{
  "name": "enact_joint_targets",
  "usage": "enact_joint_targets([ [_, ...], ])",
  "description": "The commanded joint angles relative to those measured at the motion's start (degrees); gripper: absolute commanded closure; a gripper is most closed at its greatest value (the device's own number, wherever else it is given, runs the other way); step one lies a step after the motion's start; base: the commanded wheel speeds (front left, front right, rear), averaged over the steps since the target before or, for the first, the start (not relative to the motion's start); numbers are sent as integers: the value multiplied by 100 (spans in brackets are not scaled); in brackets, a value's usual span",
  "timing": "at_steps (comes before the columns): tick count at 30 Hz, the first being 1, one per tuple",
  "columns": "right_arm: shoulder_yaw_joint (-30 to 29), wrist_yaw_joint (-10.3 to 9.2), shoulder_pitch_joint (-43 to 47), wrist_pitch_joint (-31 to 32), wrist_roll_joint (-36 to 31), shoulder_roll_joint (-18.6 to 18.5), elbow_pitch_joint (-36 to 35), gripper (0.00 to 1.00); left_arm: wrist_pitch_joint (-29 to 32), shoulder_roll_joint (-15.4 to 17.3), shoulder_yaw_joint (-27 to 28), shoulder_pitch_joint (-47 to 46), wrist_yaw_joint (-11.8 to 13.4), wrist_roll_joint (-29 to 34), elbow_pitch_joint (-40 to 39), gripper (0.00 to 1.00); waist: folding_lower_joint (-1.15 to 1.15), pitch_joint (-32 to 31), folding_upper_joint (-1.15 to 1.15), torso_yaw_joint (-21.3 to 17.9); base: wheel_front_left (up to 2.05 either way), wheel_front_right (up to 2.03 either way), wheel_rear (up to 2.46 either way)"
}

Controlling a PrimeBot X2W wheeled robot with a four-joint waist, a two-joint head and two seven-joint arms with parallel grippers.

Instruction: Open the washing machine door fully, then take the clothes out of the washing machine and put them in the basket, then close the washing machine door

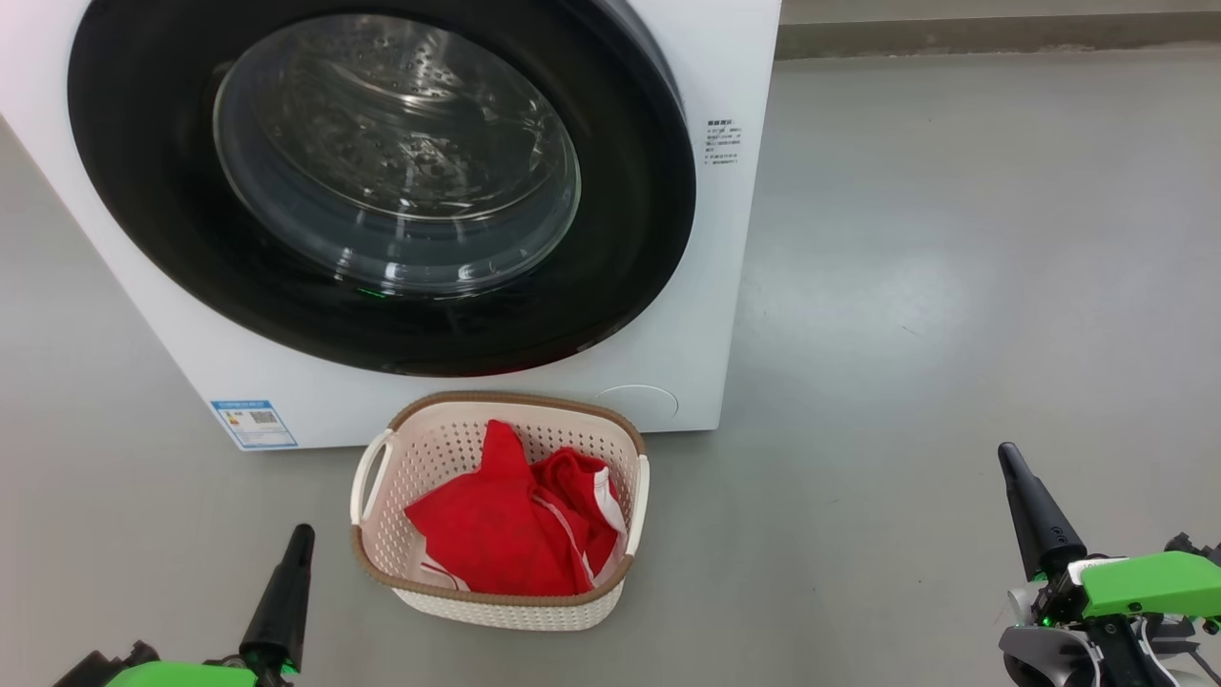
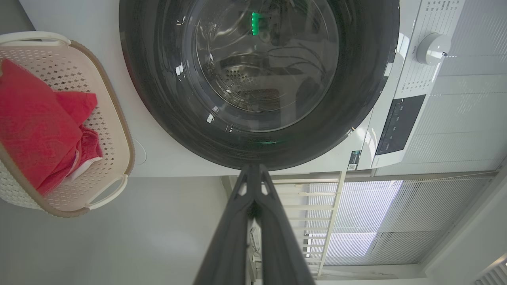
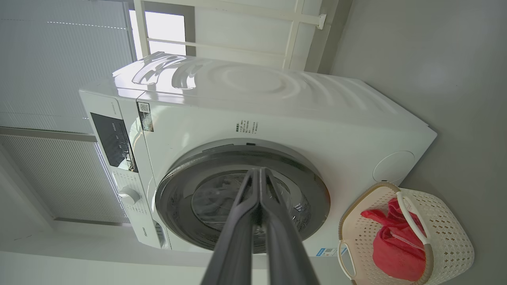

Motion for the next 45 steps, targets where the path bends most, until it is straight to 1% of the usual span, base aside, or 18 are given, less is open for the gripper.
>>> enact_joint_targets([
  [1, 69, -3, -248, 28, -2, -86, -148, 100, 29, 44, 201, -252, -42, -36, -110, 100, 0, 0, 0, 0, 0, 0, 0],
  [45, 60, -3, -249, 35, -10, -80, -147, 100, 28, 44, 200, -252, -42, -37, -111, 100, 0, 0, 0, 0, 0, 0, 0],
])
